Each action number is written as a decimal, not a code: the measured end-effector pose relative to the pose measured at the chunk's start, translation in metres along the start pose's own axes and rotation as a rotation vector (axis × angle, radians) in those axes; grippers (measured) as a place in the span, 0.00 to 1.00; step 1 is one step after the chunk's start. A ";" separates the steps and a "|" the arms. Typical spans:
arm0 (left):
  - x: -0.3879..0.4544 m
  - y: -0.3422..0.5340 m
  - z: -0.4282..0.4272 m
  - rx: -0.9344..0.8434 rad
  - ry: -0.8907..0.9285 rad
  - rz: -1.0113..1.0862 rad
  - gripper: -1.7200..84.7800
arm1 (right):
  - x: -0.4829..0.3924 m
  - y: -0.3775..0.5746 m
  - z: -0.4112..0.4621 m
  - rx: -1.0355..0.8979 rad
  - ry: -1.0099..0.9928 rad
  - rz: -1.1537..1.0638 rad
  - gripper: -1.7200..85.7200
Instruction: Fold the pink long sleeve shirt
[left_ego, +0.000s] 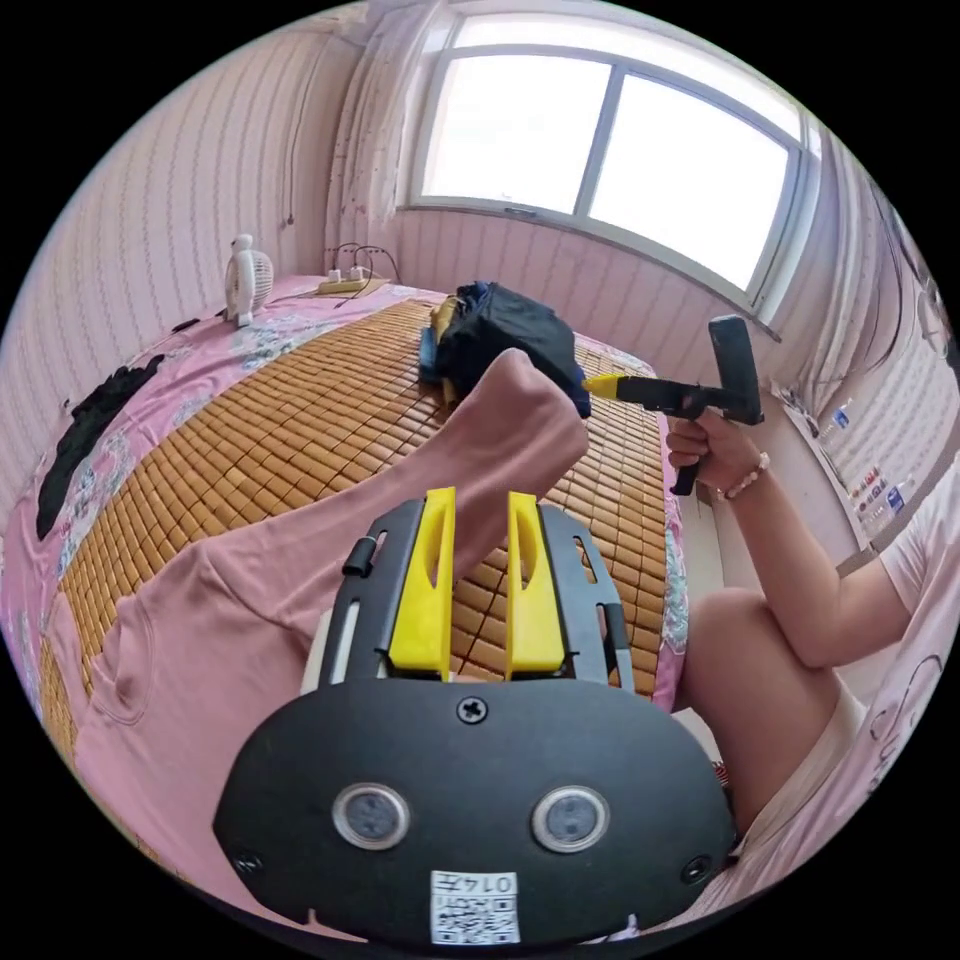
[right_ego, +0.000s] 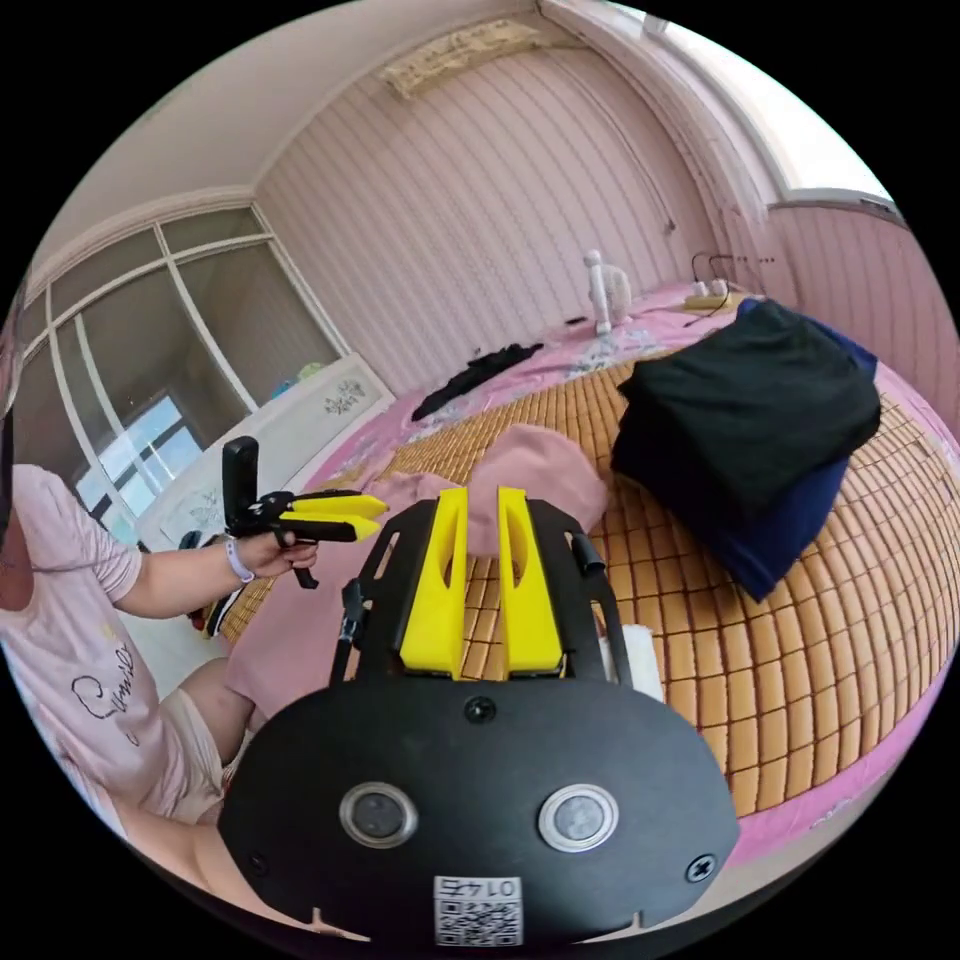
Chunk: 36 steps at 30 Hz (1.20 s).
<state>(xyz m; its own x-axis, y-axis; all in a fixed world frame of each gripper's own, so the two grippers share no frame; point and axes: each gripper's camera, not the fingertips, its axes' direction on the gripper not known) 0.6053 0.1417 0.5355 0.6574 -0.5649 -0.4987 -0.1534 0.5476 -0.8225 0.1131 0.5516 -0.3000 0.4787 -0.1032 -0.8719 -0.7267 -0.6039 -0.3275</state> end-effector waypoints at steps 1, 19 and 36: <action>0.012 -0.011 0.006 0.005 0.000 0.043 0.12 | 0.012 0.012 -0.020 0.056 0.055 0.021 0.11; 0.098 -0.081 0.188 -0.338 0.003 0.158 0.07 | 0.100 0.049 0.005 -0.105 0.178 0.329 0.14; 0.036 -0.088 0.123 -0.137 0.171 -0.017 0.10 | 0.115 0.047 -0.029 -0.157 0.179 0.415 0.16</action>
<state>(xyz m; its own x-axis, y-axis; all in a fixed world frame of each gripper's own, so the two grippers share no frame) 0.7329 0.1493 0.6236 0.5279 -0.6761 -0.5139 -0.2501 0.4545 -0.8549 0.1484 0.4884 -0.4047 0.2506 -0.4871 -0.8366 -0.7980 -0.5932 0.1063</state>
